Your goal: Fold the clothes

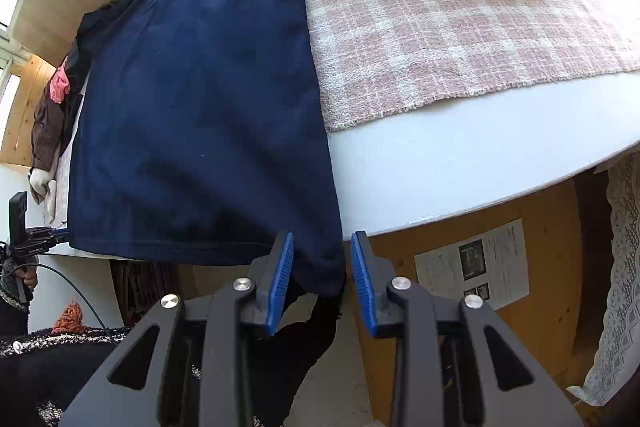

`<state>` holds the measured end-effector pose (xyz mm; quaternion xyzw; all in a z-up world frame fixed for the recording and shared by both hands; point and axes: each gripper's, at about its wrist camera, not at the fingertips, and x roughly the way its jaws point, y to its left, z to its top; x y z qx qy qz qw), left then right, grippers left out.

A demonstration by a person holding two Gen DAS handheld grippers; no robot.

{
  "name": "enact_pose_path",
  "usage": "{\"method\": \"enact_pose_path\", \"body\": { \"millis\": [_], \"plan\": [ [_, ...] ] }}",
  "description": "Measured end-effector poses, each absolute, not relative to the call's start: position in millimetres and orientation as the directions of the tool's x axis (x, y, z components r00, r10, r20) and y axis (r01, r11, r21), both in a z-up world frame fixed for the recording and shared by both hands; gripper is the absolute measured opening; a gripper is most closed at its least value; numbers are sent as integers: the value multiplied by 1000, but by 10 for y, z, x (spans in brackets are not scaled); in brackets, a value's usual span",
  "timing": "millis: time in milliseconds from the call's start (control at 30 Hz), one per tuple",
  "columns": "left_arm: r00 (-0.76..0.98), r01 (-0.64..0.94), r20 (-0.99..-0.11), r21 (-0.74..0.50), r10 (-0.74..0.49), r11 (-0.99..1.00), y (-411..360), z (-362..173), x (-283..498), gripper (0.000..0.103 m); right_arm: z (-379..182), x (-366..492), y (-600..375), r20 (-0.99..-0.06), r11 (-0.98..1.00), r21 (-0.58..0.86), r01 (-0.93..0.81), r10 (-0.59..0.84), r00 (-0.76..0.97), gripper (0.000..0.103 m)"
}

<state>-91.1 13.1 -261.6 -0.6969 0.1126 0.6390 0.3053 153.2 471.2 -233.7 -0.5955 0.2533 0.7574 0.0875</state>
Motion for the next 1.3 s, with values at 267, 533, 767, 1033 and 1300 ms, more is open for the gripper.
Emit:
{"method": "enact_pose_path", "body": {
  "millis": [267,533,767,1033,1300],
  "plan": [
    [122,-524,-943,-326,310,-787,-46,-2373,-842,2,-2384,1578,4668,-944,-856,288,-430,-177,-280,36],
    [77,-525,-940,-322,334,-787,-180,-2086,-814,2,-2464,1441,4434,-945,-887,292,-357,-210,-253,11],
    [40,-528,-933,-324,358,-785,-206,-1959,-898,2,-2262,1541,4507,-971,-907,190,-376,-116,-211,7],
    [116,-545,-953,-296,279,-785,-127,-2376,-864,2,-1869,1251,4511,-983,-918,-16,-395,87,-164,24],
    [109,-561,-975,-220,192,-798,-455,-2396,-909,4,-1846,279,3913,-978,-978,56,-200,-14,-209,36]
  ]
}}
